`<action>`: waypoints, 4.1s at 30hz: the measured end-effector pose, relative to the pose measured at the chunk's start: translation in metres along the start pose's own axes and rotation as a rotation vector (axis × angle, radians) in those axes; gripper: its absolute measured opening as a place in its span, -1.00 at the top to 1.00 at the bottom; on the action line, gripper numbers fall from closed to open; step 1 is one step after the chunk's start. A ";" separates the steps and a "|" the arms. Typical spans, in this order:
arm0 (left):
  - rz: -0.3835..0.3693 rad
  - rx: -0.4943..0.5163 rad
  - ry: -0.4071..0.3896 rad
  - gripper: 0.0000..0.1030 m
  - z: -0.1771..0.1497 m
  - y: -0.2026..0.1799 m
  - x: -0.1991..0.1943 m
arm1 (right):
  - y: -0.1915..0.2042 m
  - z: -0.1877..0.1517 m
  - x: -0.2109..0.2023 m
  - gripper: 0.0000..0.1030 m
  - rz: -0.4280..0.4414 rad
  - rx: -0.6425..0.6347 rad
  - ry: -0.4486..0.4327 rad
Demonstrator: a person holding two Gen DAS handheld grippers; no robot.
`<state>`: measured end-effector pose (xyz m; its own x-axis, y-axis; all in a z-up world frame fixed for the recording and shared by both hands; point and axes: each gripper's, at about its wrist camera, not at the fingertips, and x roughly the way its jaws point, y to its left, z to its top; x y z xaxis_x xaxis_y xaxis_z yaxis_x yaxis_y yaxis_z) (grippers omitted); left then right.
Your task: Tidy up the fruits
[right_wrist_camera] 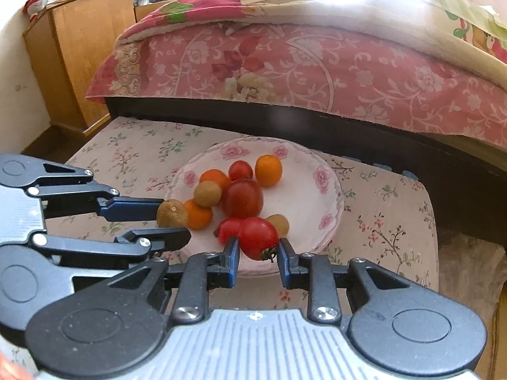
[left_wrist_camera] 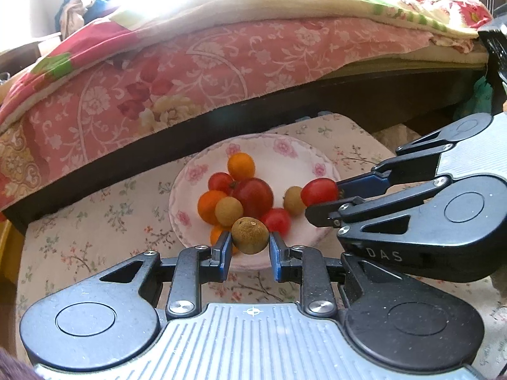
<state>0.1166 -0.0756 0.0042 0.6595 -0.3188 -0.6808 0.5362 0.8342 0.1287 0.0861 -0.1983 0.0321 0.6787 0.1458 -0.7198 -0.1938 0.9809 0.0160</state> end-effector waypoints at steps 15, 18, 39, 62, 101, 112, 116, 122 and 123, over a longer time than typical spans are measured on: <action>0.008 -0.031 0.012 0.39 0.008 0.011 0.025 | -0.011 0.014 0.030 0.39 -0.013 -0.026 0.002; 0.013 -0.032 0.012 0.39 0.007 0.011 0.028 | -0.012 0.015 0.035 0.39 -0.018 -0.033 0.003; 0.019 -0.027 0.010 0.13 0.007 0.016 0.036 | -0.018 0.021 0.044 0.36 -0.022 -0.023 -0.020; 0.052 -0.040 0.014 -0.17 0.006 0.012 0.003 | -0.017 0.013 0.006 0.33 -0.055 0.006 -0.034; 0.109 -0.090 0.024 -0.71 -0.025 -0.014 -0.049 | 0.000 -0.041 -0.060 0.31 -0.044 0.115 -0.011; 0.130 -0.105 0.020 -0.74 -0.030 -0.017 -0.057 | 0.004 -0.049 -0.069 0.31 -0.040 0.126 -0.015; 0.141 -0.109 0.020 -0.76 -0.032 -0.017 -0.059 | 0.007 -0.051 -0.071 0.31 -0.038 0.128 -0.015; 0.149 -0.119 0.023 -0.76 -0.036 -0.018 -0.062 | 0.011 -0.055 -0.076 0.31 -0.032 0.128 -0.014; 0.152 -0.120 0.024 -0.76 -0.037 -0.019 -0.063 | 0.011 -0.056 -0.077 0.31 -0.032 0.128 -0.014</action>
<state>0.0458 -0.0545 0.0179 0.7143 -0.1756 -0.6775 0.3638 0.9201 0.1451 -0.0078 -0.2054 0.0488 0.6932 0.1153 -0.7115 -0.0805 0.9933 0.0825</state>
